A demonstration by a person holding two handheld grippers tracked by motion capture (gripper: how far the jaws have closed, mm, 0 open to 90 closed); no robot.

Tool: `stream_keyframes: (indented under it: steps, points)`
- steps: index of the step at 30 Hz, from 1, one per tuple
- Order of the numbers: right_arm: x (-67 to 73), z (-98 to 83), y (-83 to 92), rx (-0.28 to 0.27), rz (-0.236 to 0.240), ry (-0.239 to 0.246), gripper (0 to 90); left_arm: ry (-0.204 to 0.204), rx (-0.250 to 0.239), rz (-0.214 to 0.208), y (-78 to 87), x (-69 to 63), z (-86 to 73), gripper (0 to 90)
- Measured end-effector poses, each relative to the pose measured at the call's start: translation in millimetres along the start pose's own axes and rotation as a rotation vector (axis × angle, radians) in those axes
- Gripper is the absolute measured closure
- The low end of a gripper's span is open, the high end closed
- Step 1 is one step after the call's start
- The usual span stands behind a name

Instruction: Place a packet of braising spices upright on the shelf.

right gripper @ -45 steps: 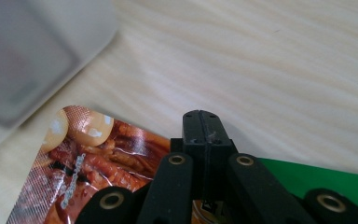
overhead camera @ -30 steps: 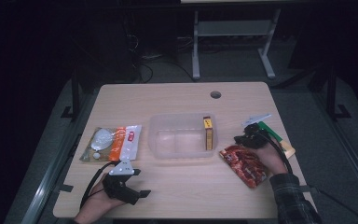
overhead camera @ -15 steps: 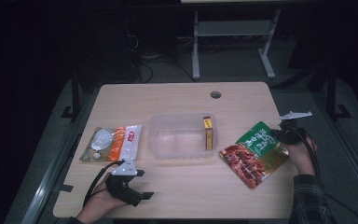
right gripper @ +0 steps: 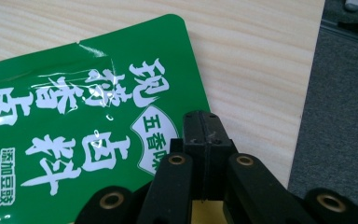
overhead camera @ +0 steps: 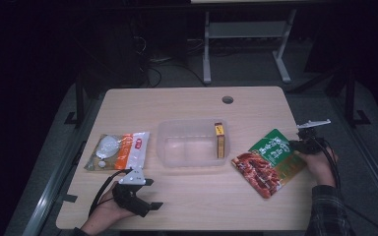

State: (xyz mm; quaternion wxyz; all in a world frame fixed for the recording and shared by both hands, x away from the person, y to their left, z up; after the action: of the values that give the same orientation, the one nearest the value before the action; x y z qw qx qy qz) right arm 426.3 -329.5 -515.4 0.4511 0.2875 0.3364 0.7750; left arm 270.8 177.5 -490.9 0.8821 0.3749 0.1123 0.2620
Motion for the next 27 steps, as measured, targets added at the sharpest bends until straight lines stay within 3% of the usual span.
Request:
stream_keyframes:
  steps: [11,14,27]
  points:
    - [3.1,1.1,-5.4,0.007,0.001,0.028,90.0,-0.001,-0.010,-0.018,-2.2,-2.3,1.6,13.2]
    - [6.0,0.4,-5.0,0.015,0.020,0.035,90.0,-0.005,-0.020,-0.029,-2.2,-3.7,2.8,13.2]
    - [34.6,-5.3,-3.8,0.062,0.082,0.121,90.0,-0.019,-0.021,-0.022,-1.0,-4.7,2.5,13.3]
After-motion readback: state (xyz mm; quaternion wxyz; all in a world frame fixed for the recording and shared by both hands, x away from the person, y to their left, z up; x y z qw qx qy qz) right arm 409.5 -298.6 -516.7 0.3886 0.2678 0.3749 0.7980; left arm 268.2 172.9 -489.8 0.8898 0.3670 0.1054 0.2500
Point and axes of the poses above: each handheld gripper's, and its own axes: y roughly backward along the jaws, z roughly out of its top, x roughly to its left, the point moved 7 cm from there along -y, roughly forward along the jaws, and after that the axes turned 10 degrees about z, right-handed, at the moved point
